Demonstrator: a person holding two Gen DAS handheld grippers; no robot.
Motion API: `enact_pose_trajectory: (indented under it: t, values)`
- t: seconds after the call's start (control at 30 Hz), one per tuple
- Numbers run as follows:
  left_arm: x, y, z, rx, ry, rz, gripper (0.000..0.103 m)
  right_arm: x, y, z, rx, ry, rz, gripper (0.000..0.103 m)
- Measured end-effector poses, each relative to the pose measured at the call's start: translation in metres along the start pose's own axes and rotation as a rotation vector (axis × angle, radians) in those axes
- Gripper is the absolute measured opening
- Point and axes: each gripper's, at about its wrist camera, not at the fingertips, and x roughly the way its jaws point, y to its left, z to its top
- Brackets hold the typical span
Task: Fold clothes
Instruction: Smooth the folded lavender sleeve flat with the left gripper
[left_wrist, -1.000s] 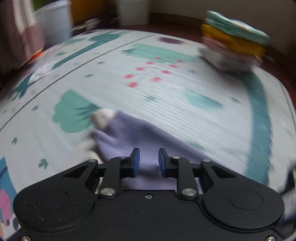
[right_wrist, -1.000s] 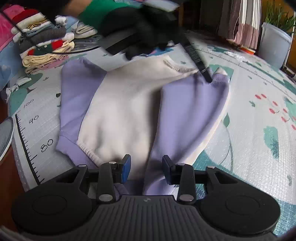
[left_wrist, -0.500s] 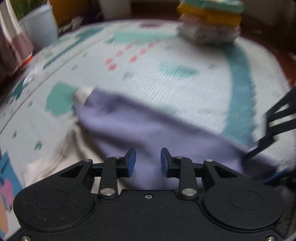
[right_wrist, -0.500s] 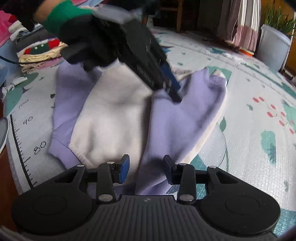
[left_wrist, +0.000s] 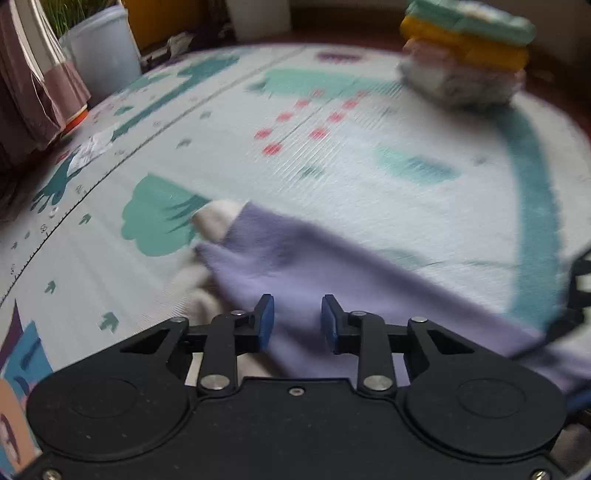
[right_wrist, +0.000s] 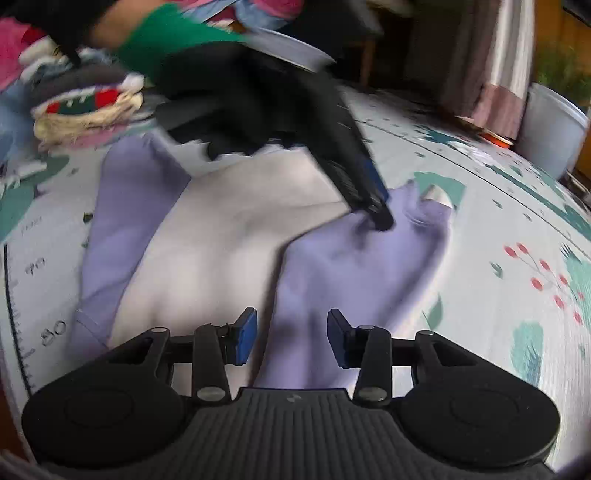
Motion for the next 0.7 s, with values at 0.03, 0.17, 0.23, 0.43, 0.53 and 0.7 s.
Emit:
enact_pose_trajectory:
  t: [0.03, 0.17, 0.23, 0.43, 0.53, 0.7]
  values:
    - [0.009, 0.005, 0.0, -0.006, 0.01, 0.013, 0.028, 0.006, -0.001, 0.0, -0.003, 0.021, 0.013, 0.045]
    - [0.01, 0.027, 0.005, -0.126, -0.058, 0.023, 0.028, 0.015, 0.001, -0.005, -0.014, 0.073, 0.053, 0.049]
    - [0.005, 0.03, 0.003, -0.141, -0.072, 0.014, 0.028, 0.012, 0.001, -0.006, -0.009, 0.073, 0.057, 0.049]
    - [0.016, 0.029, 0.011, -0.163, -0.058, 0.047, 0.028, 0.009, 0.0, -0.007, 0.003, 0.081, 0.077, 0.051]
    - [0.028, 0.02, 0.019, -0.082, 0.03, 0.077, 0.029, 0.008, 0.003, -0.008, 0.002, 0.085, 0.081, 0.051]
    - [0.01, 0.0, 0.029, -0.02, -0.096, 0.08, 0.029, -0.008, 0.008, -0.014, 0.029, 0.029, 0.079, 0.049]
